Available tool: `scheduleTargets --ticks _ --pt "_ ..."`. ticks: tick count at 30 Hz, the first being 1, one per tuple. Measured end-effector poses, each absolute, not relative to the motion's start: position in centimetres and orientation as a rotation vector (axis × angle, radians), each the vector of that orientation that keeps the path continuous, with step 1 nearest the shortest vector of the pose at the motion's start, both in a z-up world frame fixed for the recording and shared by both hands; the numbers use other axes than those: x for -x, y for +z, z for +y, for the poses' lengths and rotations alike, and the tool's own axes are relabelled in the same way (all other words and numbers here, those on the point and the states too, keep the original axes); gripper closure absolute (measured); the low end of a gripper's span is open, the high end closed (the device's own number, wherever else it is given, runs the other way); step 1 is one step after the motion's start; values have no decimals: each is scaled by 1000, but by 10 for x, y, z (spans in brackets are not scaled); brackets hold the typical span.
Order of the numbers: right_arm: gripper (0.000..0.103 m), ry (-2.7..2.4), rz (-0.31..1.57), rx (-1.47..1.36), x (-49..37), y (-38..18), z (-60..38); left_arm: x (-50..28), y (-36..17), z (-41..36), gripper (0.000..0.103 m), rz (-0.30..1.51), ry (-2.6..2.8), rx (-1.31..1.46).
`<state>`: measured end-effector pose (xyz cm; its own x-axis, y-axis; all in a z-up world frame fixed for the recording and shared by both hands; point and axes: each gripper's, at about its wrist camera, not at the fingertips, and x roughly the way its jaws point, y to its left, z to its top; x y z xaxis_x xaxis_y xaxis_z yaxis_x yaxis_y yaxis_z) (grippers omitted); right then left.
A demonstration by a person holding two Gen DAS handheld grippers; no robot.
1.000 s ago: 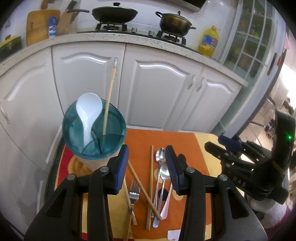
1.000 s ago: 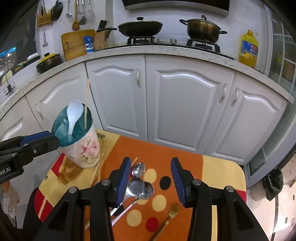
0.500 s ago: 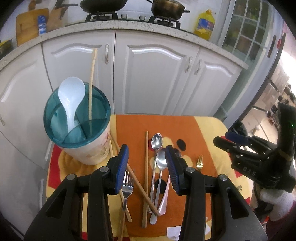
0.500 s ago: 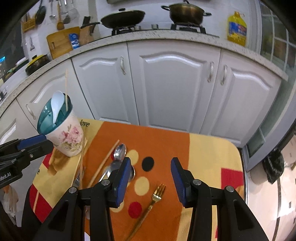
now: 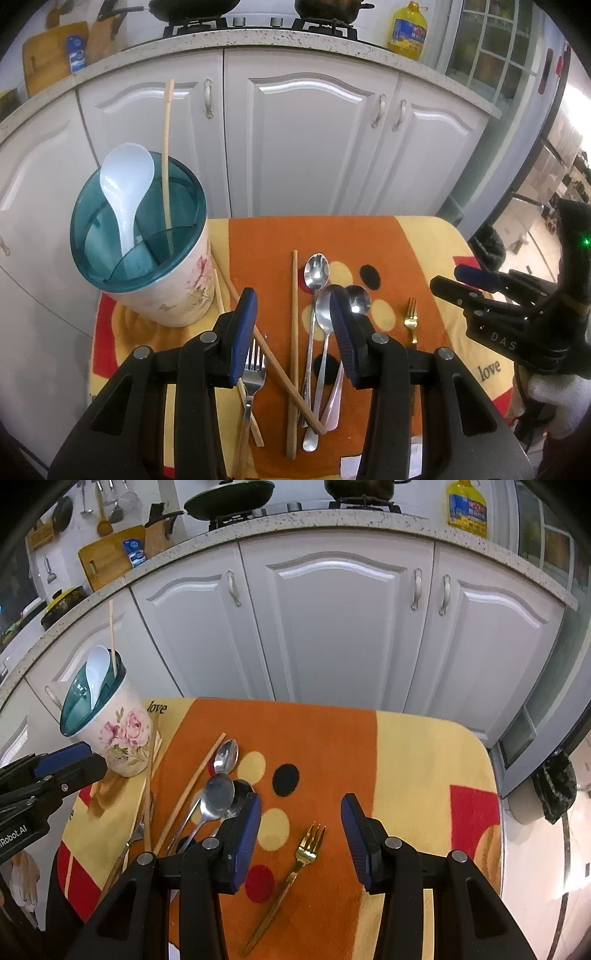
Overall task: Organize utensils
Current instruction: 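Move both tools back down to the remaining metal spoons and gold fork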
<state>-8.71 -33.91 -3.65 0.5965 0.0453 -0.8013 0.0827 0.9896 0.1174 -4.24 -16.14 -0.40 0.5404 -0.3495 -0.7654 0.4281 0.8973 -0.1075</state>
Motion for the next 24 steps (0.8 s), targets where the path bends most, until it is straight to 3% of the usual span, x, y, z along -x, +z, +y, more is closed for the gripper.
scheduleTargets --ticks 19,21,24 --pt "60 71 1020 -329 84 -90 -361 22 -42 -172 63 1041 -551 -75" --pt "66 80 1028 -333 81 -96 -360 18 -47 -178 63 1055 -575 -86" --pt "68 94 1031 -345 80 -101 -363 9 -55 -191 63 1069 -611 -103"
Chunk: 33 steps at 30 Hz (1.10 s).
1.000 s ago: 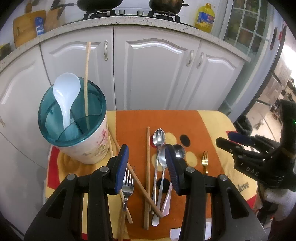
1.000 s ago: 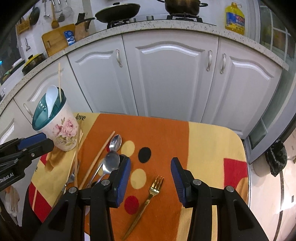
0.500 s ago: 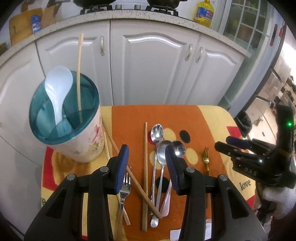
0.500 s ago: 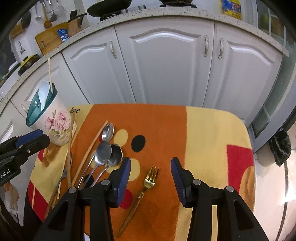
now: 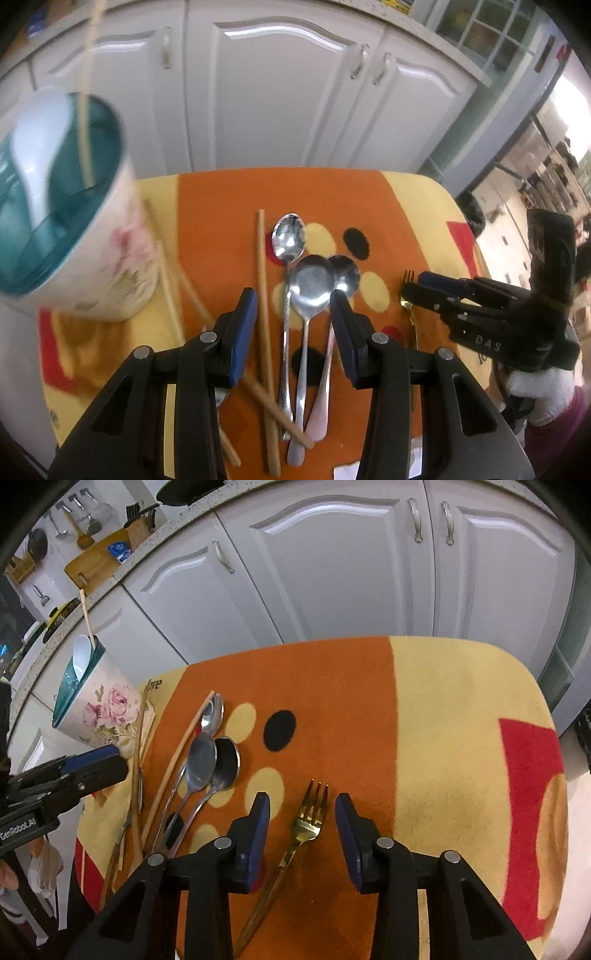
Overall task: Organize utensils
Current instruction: 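Move both tools back down to the remaining metal spoons and gold fork, then grasp a metal spoon with the left tool while the right tool grasps the gold fork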
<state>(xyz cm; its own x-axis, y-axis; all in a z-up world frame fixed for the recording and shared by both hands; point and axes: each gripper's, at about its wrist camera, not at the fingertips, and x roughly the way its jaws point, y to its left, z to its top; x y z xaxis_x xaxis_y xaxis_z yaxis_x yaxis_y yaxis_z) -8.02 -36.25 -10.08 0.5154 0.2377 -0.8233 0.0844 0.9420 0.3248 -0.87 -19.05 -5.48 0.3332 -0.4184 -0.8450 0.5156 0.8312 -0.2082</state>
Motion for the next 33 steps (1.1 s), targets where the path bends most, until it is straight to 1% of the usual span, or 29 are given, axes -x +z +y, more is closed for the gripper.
scheduleTargets --ticks 13,14,15,16,17,18,19,20,21,23,26,33 --pt "68 159 1031 -380 72 -110 -365 -18 -84 -227 64 1121 -709 -212" --pt "68 161 1030 -382 72 -110 -366 -19 -85 -228 69 1121 -713 -212" --pt "68 165 1029 -385 71 -110 -367 -20 -86 -229 76 1122 -716 -214" --pt "68 170 1026 -393 71 -110 -367 -20 -87 -230 79 1123 -718 -220" --pt "68 174 1025 -398 71 -110 -368 -21 -88 -231 89 1121 -717 -228" --pt "68 180 1023 -403 70 -111 -369 -21 -89 -232 96 1117 -717 -242" --pt "70 185 1022 -405 70 -111 -369 -20 -89 -233 96 1113 -718 -251" --pt "78 192 1023 -407 70 -112 -369 -18 -89 -233 99 1106 -719 -263" --pt "87 197 1026 -407 70 -113 -370 -17 -89 -233 101 1102 -721 -270" --pt "97 201 1027 -402 71 -115 -369 -15 -88 -232 103 1105 -734 -273" --pt "100 215 1018 -407 74 -115 -368 -10 -88 -232 103 1113 -764 -278" --pt "100 213 1017 -406 79 -114 -370 -14 -84 -231 102 1102 -750 -265"
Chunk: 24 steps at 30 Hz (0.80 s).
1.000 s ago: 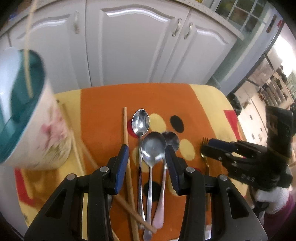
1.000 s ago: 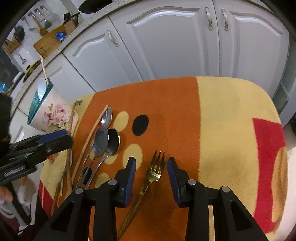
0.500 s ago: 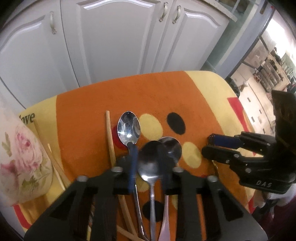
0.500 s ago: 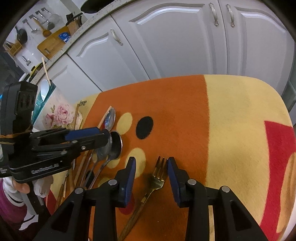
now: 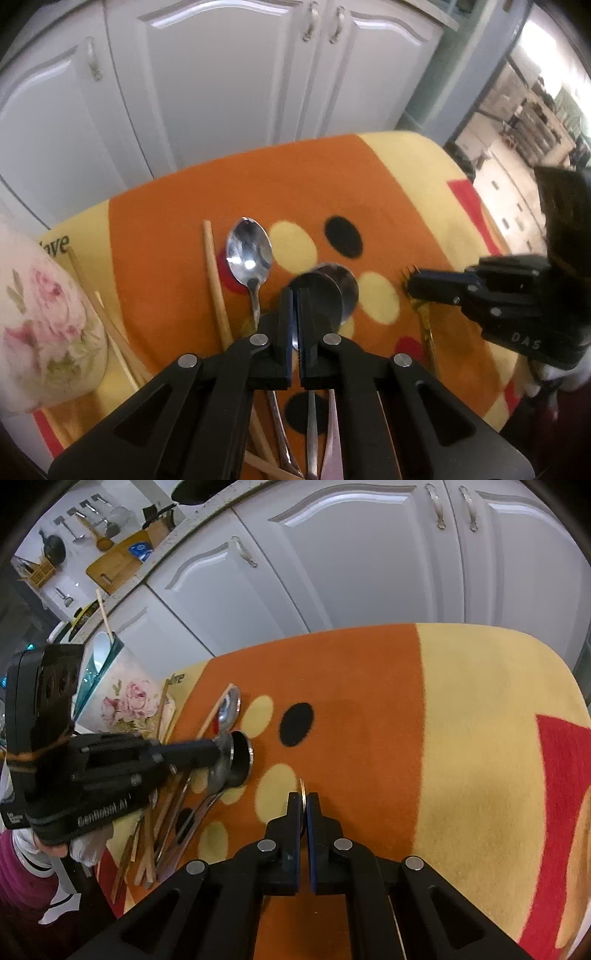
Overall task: Organize utensils
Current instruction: 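Grasp a metal spoon with the left tool while the right tool grasps the gold fork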
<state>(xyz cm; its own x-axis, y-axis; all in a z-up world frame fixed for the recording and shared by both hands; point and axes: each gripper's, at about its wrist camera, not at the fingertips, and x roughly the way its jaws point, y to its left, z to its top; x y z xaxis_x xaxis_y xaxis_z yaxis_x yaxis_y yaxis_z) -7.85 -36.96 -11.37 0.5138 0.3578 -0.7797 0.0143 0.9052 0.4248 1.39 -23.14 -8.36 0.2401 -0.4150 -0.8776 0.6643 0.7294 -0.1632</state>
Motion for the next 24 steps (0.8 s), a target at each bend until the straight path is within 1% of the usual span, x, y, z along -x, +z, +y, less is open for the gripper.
scheduleTargets --ticks 1,2,3,4,5,7,10,12,13,15,16,17,18,19,20,21,24 --pt "100 219 1022 -417 78 -114 -371 -15 -81 -230 100 1099 -756 -252" --pt "100 222 1025 -418 78 -114 -371 -16 -78 -229 93 1087 -762 -252" --pt "99 219 1024 -412 77 -113 -371 -16 -76 -229 79 1075 -764 -263" --pt "99 218 1023 -406 77 -113 -371 -16 -76 -230 74 1072 -767 -274" --pt "98 217 1024 -406 77 -114 -371 -17 -78 -231 73 1077 -771 -279" --pt "97 217 1023 -420 77 -115 -372 -19 -83 -234 73 1097 -772 -286" --pt "91 233 1015 -430 77 -116 -373 -20 -89 -238 73 1106 -765 -307" --pt "79 247 1012 -429 77 -115 -371 -19 -91 -240 73 1109 -781 -314" --pt "78 250 1011 -429 76 -115 -371 -18 -91 -241 73 1105 -786 -320" --pt "78 255 1010 -427 76 -115 -372 -15 -92 -243 81 1109 -798 -340" --pt "78 258 1006 -433 75 -116 -372 -13 -92 -245 83 1102 -801 -353" --pt "78 262 1004 -439 75 -117 -373 -11 -90 -245 88 1089 -804 -371" --pt "79 266 998 -444 75 -117 -373 -8 -88 -246 93 1073 -807 -383" --pt "83 269 995 -442 74 -118 -372 -8 -86 -246 95 1067 -810 -383" --pt "93 267 997 -436 74 -119 -371 -8 -83 -245 99 1067 -817 -372" --pt "99 262 996 -433 75 -119 -371 -7 -81 -243 101 1068 -822 -360" --pt "101 266 976 -426 80 -115 -369 -5 -79 -238 102 1069 -818 -349"
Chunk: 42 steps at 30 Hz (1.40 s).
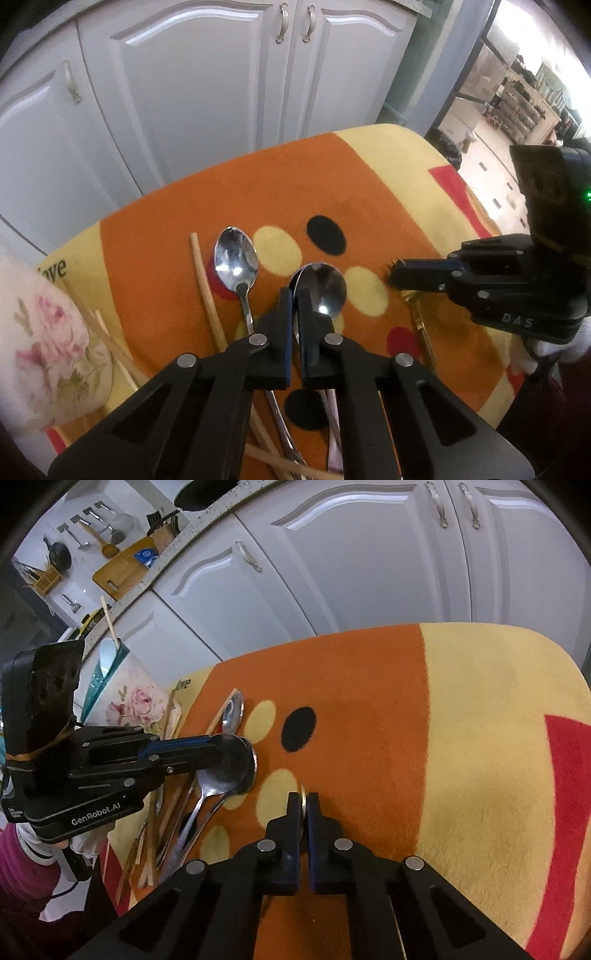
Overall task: Organize utensils
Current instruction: 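Grasp a metal spoon with the left tool while the right tool grasps the gold fork, then carry the metal spoon and gold fork into the holder and open both tools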
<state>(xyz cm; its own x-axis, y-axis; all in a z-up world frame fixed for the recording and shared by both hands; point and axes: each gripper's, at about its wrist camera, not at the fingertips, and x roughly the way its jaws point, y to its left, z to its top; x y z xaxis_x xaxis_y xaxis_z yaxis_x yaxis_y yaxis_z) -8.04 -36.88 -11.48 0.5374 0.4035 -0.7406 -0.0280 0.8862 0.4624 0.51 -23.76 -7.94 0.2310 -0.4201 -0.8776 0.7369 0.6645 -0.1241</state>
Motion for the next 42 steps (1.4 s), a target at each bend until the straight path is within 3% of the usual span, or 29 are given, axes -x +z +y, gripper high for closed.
scheduleTargets --ticks 7,26,34,42 --pt "101 272 912 -403 92 -87 -370 -3 -59 -215 103 1052 -788 -233" --pt "101 371 675 -282 75 31 -314 5 66 -108 103 824 -682 55" --pt "101 407 583 -175 31 80 -251 -15 120 -49 103 685 -507 52" --pt "101 362 491 -93 -15 97 -200 -37 120 -14 103 603 -291 -23"
